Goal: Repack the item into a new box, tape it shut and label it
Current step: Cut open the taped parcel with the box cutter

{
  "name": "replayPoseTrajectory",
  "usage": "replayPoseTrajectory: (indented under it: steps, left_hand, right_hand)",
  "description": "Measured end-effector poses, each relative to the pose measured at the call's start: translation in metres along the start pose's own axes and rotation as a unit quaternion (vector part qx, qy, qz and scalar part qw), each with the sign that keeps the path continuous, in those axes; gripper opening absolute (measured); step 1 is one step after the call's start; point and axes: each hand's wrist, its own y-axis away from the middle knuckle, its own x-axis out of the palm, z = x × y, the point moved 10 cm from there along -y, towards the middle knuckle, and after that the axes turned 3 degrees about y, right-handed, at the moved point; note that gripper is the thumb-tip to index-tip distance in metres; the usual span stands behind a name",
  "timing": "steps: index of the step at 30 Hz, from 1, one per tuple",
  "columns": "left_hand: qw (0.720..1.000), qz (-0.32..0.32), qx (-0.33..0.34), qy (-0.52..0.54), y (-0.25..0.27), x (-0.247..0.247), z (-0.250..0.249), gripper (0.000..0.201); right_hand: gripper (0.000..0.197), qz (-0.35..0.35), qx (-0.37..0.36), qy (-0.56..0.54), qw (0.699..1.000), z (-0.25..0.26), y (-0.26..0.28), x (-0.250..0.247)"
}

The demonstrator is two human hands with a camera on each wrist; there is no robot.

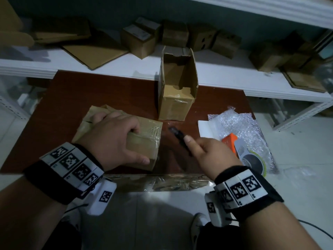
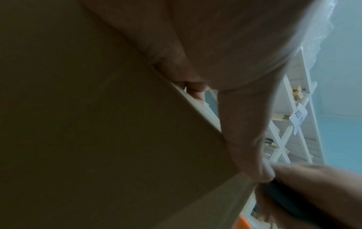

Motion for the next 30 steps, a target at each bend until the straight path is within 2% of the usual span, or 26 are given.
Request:
replayPoseTrajectory:
  steps: [2, 3, 5, 6, 7, 10, 13, 14, 16, 20, 23, 27, 30]
  left_hand:
    - [1.0, 0.002, 0.001, -0.008, 0.001, -0.002, -0.003, 0.062]
    - [1.0, 0.001, 0.005, -0.012, 0.002, -0.003, -0.005, 0.062]
    - [1.0, 0.003, 0.016, -0.027, 0.003, -0.005, -0.011, 0.062]
    - [0.999, 0.003, 0.02, -0.03, 0.004, -0.006, -0.013, 0.06]
    - [0.999, 0.006, 0.02, -0.024, 0.003, -0.006, -0.013, 0.058]
    - [0.999, -0.012, 0.024, 0.036, 0.003, -0.009, -0.012, 0.049]
    - [0.996, -0.038, -0.003, 0.086, 0.004, -0.015, -0.006, 0.019]
    - [0.994, -0.039, -0.015, 0.103, 0.004, -0.016, -0.002, 0.019]
    - [0.992, -0.045, -0.027, 0.112, 0.003, -0.018, 0.004, 0.038]
    - [0.992, -0.05, -0.03, 0.108, -0.003, -0.024, 0.006, 0.03]
    - [0.993, -0.015, -0.039, 0.114, -0.013, -0.023, 0.008, 0.032]
    - [0.994, 0.038, -0.036, 0.095, -0.023, -0.017, 0.004, 0.039]
    - [0.994, 0.064, -0.002, 0.085, -0.026, -0.016, 0.001, 0.044]
  right_hand:
    - [0.046, -0.077, 0.0, -0.08, 0.994, -0.004, -0.007, -0.009]
    - [0.04, -0.089, 0.006, -0.161, 0.983, -0.004, -0.007, -0.006]
    - [0.032, -0.043, 0.031, -0.352, 0.935, 0.003, -0.006, 0.021]
    - [0.029, -0.013, 0.04, -0.412, 0.91, 0.01, -0.006, 0.036]
    - [0.026, 0.008, 0.043, -0.427, 0.903, 0.016, -0.006, 0.047]
    - [0.021, 0.005, 0.012, -0.394, 0.919, 0.031, -0.008, 0.058]
    - [0.014, -0.013, -0.012, -0.352, 0.936, 0.032, -0.012, 0.054]
    - [0.01, -0.011, -0.008, -0.37, 0.929, 0.03, -0.013, 0.053]
    - [0.004, 0.004, 0.004, -0.409, 0.913, 0.027, -0.014, 0.054]
    - [0.025, 0.007, -0.004, -0.381, 0.925, 0.028, -0.014, 0.06]
    - [0.033, 0.017, -0.007, -0.366, 0.931, 0.03, -0.012, 0.066]
    - [0.029, 0.022, -0.014, -0.368, 0.929, 0.036, -0.006, 0.064]
    - [0.019, 0.008, -0.008, -0.368, 0.93, 0.034, -0.007, 0.066]
